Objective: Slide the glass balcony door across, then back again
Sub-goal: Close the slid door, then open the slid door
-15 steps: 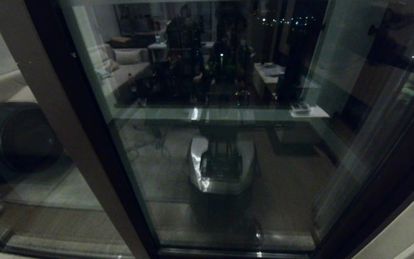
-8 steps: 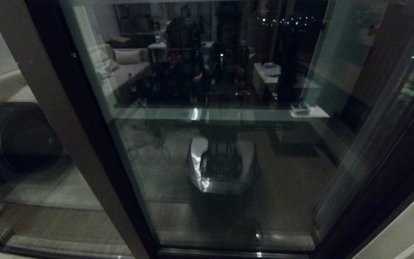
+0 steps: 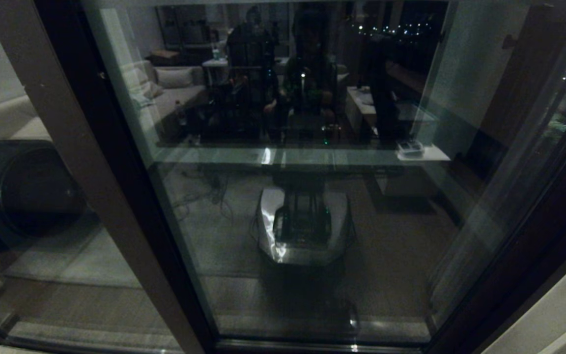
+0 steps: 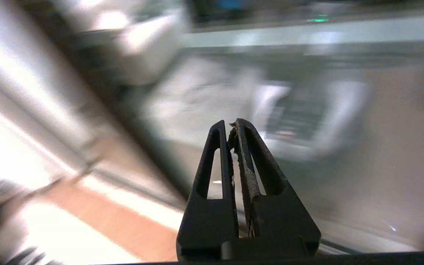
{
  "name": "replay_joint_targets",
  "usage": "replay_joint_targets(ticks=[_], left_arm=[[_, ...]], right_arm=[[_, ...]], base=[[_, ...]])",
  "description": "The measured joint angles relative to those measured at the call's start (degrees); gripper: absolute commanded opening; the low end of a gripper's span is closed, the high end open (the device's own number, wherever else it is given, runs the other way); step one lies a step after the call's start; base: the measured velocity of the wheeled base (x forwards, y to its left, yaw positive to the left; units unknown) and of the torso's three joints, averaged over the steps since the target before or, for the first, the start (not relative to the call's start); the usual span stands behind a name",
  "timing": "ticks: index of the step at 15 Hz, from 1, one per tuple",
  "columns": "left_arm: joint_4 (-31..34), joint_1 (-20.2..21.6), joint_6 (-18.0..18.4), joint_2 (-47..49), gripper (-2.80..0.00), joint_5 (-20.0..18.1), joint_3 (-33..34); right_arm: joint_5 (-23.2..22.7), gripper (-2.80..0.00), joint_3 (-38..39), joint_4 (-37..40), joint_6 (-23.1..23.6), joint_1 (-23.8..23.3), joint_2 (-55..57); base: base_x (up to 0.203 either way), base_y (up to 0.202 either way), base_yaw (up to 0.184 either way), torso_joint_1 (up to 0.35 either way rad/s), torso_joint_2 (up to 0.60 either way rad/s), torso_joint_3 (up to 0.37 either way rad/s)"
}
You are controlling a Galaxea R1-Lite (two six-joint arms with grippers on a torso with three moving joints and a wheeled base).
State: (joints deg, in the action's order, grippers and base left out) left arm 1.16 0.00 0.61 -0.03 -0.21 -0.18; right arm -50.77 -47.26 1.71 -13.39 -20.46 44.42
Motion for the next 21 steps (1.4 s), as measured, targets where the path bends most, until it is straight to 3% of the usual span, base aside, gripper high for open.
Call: replay_joint_targets(ticks=[2, 4, 10, 14, 15, 17, 18, 21], left_arm=[[0.0, 0.0, 0.0, 0.0, -2.8, 0.0, 0.0], [0.0, 0.0, 0.0, 0.0, -2.8, 0.0, 0.0], [0.0, 0.0, 0.0, 0.0, -2.8, 0.0, 0.0], [0.0, 0.0, 0.0, 0.0, -2.8, 0.0, 0.0], [0.0, 0.0, 0.0, 0.0, -2.8, 0.0, 0.0], [0.0, 0.0, 0.0, 0.0, -2.8, 0.0, 0.0], [0.0, 0.0, 0.0, 0.0, -2.8, 0.0, 0.0], [0.0, 0.0, 0.0, 0.0, -2.8, 0.0, 0.0]], right_arm=[[-1.8, -2.8, 1.0, 3.0, -1.7, 4.6, -6.4], [0.0, -2.8, 1.2, 4.0, -1.9, 7.3, -10.1], [20.3, -2.8, -4.2, 5.7, 5.9, 3.6, -0.6], [29.0, -2.8, -19.3, 18.8, 7.6, 2.6, 10.7], [33.4, 0.0, -23.1, 21.7, 8.6, 2.2, 14.7], [41.5, 0.0, -27.4, 25.1, 13.9, 1.6, 20.4], [43.5, 0.0, -28.7, 25.3, 15.4, 1.2, 22.7], [40.5, 0.0, -31.1, 23.2, 16.8, -3.8, 29.6]], base=[[0.0, 0.0, 0.0, 0.0, 0.0, 0.0], [0.0, 0.0, 0.0, 0.0, 0.0, 0.0], [0.0, 0.0, 0.0, 0.0, 0.0, 0.0], [0.0, 0.0, 0.0, 0.0, 0.0, 0.0], [0.0, 0.0, 0.0, 0.0, 0.0, 0.0], [0.0, 0.0, 0.0, 0.0, 0.0, 0.0], [0.0, 0.0, 0.0, 0.0, 0.0, 0.0], [0.0, 0.0, 0.0, 0.0, 0.0, 0.0]])
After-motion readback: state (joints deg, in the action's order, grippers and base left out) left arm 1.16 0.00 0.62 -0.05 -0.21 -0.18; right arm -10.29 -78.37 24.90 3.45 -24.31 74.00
